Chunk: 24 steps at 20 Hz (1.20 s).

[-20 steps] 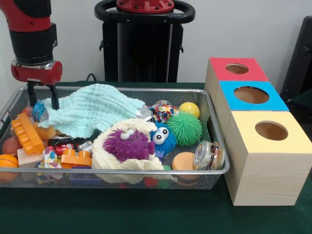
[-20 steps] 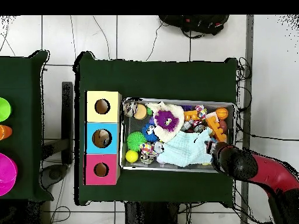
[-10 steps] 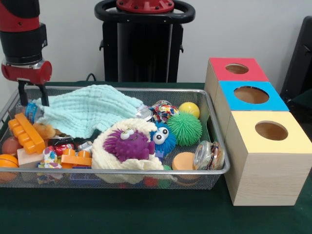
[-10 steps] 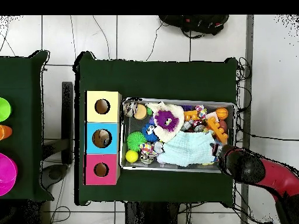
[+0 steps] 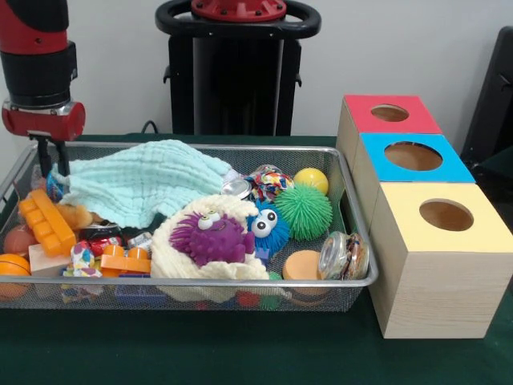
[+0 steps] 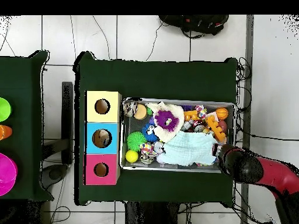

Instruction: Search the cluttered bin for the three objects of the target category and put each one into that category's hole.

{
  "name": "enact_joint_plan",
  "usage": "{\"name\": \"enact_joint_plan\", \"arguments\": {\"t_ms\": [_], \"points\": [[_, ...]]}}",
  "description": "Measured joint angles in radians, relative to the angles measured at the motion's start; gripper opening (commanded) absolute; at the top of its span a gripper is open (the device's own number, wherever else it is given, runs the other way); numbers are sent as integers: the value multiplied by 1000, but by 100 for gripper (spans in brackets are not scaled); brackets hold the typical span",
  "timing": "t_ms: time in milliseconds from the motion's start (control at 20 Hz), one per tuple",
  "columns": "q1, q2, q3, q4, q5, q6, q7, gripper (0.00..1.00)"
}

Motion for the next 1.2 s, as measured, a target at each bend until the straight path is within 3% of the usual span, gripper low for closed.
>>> {"name": "enact_joint_plan", "arguments": {"t_ms": [850,1200], "points": [[10,3,4,-12,-3,-2,0,0],[87,2,-17,-42,-5,2,0,0]]}}
